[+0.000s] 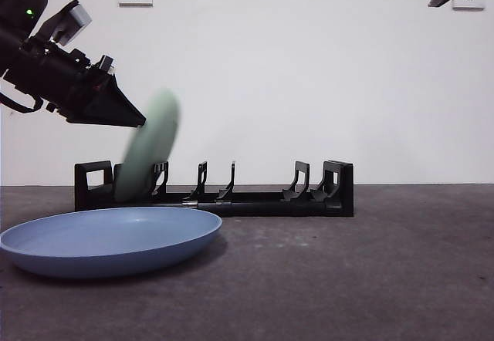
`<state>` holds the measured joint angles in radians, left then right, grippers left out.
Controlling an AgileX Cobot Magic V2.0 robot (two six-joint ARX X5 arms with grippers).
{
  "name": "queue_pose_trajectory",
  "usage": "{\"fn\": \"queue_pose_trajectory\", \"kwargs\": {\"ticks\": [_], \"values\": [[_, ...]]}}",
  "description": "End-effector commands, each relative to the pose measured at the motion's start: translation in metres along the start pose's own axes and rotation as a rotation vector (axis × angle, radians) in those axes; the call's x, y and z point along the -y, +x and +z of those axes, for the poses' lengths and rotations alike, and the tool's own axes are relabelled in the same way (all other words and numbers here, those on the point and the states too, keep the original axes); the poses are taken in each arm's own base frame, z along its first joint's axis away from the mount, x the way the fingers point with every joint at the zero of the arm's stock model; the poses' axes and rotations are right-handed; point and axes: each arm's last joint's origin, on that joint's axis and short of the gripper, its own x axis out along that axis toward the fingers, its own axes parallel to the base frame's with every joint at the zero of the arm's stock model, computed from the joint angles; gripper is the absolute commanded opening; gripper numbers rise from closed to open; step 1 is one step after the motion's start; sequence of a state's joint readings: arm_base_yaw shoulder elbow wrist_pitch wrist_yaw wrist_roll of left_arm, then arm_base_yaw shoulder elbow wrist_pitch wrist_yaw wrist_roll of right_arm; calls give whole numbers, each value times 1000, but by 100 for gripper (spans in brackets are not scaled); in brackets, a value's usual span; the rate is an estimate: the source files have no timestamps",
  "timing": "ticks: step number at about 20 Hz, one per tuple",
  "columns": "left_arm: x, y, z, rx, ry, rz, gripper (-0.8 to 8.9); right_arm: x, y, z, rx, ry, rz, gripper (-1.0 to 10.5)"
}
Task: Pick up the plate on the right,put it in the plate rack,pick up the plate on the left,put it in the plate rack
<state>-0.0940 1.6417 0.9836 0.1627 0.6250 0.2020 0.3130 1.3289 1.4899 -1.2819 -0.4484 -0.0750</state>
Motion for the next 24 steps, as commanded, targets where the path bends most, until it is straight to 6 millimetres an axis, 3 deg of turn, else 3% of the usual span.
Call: {"fn": "queue_pose_trajectory", "kwargs": {"ticks": [1, 7, 13, 18, 21, 24], "values": [[0, 0, 0, 1, -6, -3, 167, 1, 2, 0, -6, 5, -2, 346], [3, -7, 7, 20, -7, -6, 167, 1, 2, 0, -6, 4, -2, 346], [13, -25, 23, 49, -7, -1, 167, 1, 2, 1, 12, -7, -4, 346], [32, -56, 42, 66, 6, 3, 169, 2, 3, 8, 72, -27, -7, 346], [48, -80, 53, 77, 15, 5, 261, 3, 5, 14, 113, -27, -8, 346], [67, -107, 61, 90, 41, 6, 294, 5, 10, 22, 148, -25, -2, 346]]}}
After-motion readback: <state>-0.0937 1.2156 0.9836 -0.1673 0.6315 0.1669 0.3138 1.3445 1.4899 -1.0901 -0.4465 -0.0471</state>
